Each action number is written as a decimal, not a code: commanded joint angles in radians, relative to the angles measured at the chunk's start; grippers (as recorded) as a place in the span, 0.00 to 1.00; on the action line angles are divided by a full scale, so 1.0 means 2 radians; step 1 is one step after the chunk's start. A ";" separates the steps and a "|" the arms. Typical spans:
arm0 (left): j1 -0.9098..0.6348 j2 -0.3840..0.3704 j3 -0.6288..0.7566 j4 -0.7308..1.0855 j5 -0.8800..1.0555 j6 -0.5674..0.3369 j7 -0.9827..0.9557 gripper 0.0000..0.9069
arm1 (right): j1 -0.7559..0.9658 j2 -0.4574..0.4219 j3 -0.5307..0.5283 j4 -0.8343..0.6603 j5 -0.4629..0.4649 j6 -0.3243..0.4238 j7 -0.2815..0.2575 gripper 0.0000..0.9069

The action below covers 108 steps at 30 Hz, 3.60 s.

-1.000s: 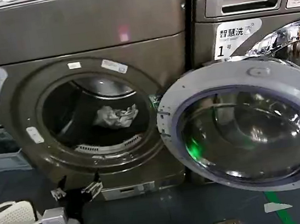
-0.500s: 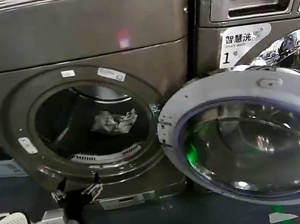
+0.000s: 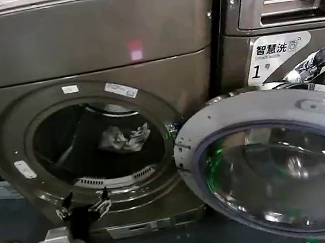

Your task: Grasp the clothes from the dryer.

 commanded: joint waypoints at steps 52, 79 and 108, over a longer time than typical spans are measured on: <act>-0.168 0.004 0.004 0.173 -0.008 -0.088 -0.018 1.00 | 0.002 0.000 -0.007 0.006 0.000 0.018 0.007 1.00; -0.420 -0.005 -0.009 0.546 0.023 -0.279 0.031 1.00 | -0.004 0.000 -0.011 0.010 0.001 0.018 0.007 1.00; -0.614 0.010 0.009 0.788 0.541 -0.345 0.353 1.00 | -0.011 -0.004 -0.020 0.019 0.000 0.019 0.001 1.00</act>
